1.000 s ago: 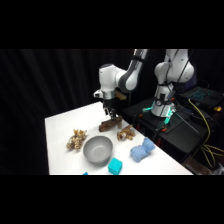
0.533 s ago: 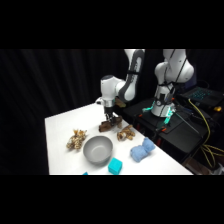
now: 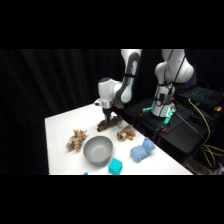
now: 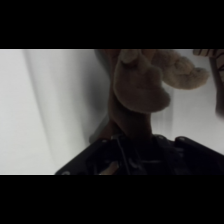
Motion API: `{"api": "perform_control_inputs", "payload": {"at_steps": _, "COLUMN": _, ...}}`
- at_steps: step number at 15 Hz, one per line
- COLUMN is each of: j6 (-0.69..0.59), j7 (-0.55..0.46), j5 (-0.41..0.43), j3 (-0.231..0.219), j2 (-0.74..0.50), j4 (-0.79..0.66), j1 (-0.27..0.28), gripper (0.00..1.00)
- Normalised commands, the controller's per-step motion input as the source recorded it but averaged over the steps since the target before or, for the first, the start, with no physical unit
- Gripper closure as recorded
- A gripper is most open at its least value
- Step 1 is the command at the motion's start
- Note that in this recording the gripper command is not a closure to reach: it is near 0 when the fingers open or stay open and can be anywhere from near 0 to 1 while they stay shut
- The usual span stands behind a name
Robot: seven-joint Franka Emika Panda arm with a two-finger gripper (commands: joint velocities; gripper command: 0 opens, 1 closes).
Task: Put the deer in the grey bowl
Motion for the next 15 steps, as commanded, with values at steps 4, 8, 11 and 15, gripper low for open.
{"api": "perform_control_inputs", "payload": {"at_steps": 4, "j6": -0.71, "j7": 0.15, "j5": -0.096, "j3": -0.097, "j2": -0.57, "j4": 0.03, "j1": 0.071, "gripper": 0.65}}
{"api": "perform_control_inputs", "payload": {"at_steps": 8, "j6": -0.78, "j7": 0.25, "j5": -0.23, "j3": -0.095, "j2": -0.63, "j4": 0.14, "j1": 0.097, "gripper": 0.65}}
{"api": "perform_control_inputs", "payload": {"at_steps": 11, "j6": -0.6, "j7": 0.28, "j5": -0.206, "j3": 0.006, "j2": -0.38, "j4": 0.29, "j1": 0.104, "gripper": 0.62}}
{"api": "perform_control_inputs", "payload": {"at_steps": 15, "j6": -0.45, "j7": 0.3, "j5": -0.059, "j3": 0.112, "j2": 0.01, "j4": 0.45, "j1": 0.147, "gripper": 0.62}}
